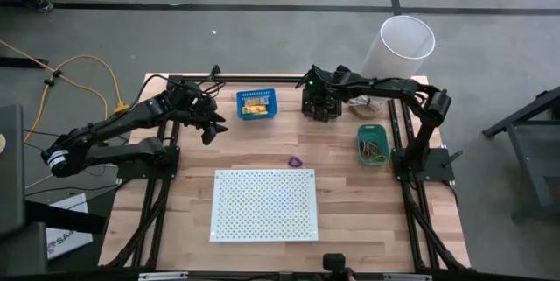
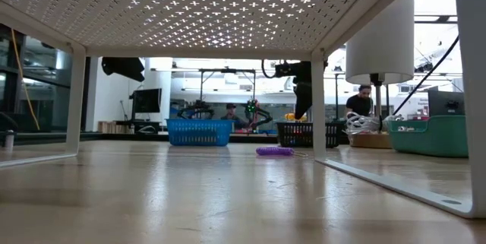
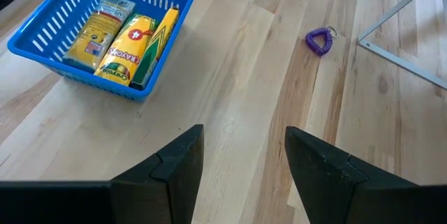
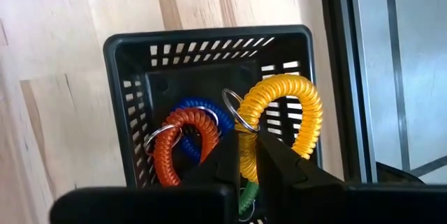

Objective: Pick & Place Office Desk Supplies
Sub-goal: Put the yellow spring keychain into the black bin

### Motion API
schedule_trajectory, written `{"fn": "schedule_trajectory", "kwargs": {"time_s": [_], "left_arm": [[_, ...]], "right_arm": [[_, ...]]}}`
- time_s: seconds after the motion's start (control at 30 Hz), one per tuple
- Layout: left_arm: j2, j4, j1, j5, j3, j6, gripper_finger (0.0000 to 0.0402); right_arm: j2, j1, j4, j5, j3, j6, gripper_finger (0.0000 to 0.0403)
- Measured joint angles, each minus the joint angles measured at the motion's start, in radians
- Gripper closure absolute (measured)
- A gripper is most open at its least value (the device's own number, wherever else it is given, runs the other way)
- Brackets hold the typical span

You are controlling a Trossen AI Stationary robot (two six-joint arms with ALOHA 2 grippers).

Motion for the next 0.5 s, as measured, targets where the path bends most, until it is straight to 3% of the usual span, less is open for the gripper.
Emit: {"fn": "schedule_trajectory", "kwargs": {"time_s": [0.2, 0.5], "left_arm": [[0.000, 0.000, 0.000, 0.000, 0.000, 0.000, 0.0206], [0.000, 0.000, 0.000, 0.000, 0.000, 0.000, 0.0206]], "right_arm": [[0.000, 0.000, -0.004, 0.000, 0.000, 0.000, 0.0380], [0.000, 0.000, -0.004, 0.000, 0.000, 0.003, 0.0335]]}}
